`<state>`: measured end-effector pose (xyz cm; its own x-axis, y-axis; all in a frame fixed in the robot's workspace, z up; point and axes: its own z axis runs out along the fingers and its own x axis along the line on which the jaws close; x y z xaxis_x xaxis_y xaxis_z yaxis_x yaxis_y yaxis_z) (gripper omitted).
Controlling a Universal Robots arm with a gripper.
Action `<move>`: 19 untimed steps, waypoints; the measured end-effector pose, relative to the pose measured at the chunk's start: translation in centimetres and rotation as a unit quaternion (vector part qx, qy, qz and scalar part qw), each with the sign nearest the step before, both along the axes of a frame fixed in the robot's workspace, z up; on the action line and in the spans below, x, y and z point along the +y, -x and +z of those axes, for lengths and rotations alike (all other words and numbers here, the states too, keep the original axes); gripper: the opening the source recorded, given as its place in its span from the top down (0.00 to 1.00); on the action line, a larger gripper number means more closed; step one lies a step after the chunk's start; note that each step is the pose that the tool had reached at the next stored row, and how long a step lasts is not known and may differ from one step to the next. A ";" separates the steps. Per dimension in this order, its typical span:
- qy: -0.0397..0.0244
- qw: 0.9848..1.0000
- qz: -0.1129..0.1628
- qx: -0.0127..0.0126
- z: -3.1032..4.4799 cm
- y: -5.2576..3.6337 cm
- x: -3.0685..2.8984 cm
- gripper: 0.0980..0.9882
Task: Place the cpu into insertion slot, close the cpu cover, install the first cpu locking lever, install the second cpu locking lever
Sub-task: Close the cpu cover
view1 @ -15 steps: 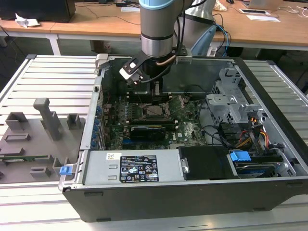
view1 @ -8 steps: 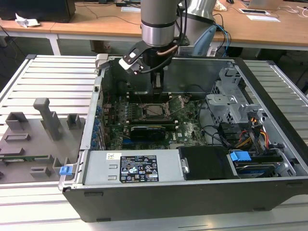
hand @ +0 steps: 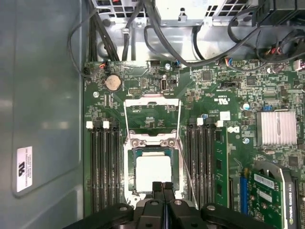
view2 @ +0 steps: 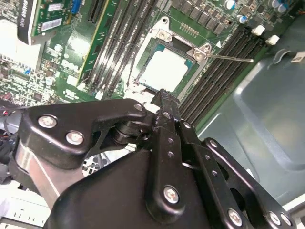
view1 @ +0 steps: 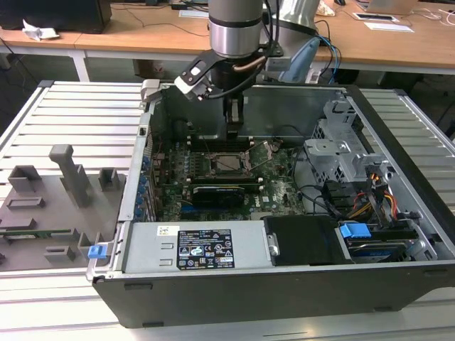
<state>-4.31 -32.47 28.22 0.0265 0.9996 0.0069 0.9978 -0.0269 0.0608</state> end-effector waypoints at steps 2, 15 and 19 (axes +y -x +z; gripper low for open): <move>0.000 1.000 0.000 0.000 0.00 -0.14 -0.06 0.99; -0.014 0.999 0.033 0.017 -0.76 -4.48 0.06 0.99; -0.015 0.999 0.034 0.017 -0.84 -5.12 0.08 0.99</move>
